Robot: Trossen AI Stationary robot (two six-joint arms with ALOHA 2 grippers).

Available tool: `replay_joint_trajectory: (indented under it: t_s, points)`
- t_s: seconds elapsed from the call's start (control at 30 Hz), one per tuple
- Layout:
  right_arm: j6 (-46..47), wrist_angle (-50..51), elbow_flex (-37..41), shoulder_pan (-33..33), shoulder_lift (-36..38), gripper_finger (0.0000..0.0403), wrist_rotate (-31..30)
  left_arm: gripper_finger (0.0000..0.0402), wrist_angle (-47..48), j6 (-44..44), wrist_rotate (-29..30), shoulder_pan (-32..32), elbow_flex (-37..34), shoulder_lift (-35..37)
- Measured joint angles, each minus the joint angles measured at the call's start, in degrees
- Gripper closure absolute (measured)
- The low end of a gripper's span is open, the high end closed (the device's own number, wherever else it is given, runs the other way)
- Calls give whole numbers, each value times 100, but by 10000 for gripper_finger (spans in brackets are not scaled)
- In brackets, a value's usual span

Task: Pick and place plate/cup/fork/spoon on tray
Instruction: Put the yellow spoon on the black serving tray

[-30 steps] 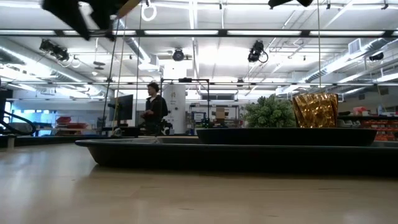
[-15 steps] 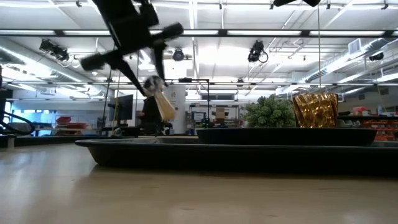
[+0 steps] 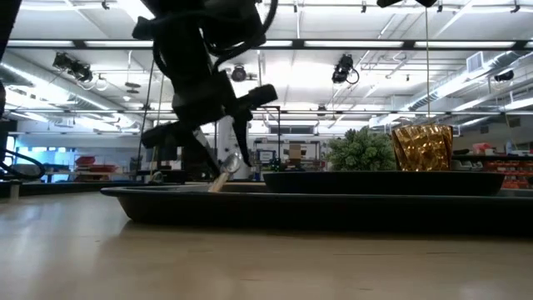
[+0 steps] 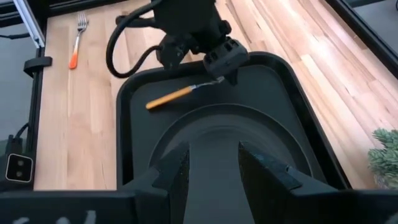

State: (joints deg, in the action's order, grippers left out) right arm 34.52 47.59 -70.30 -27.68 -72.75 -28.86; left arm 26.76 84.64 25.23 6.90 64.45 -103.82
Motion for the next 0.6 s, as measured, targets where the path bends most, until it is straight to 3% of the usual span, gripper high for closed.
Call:
replay_joint_trajectory:
  t_s: [0.37, 0.6]
  points:
    - [-7, 23, 0, 14, 0, 261, 28, 194, -400, -422, 27, -35, 0, -131]
    - [377, 23, 0, -171, -3, 261, 48, 200, 127, 687, 251, -374, 0, -131]
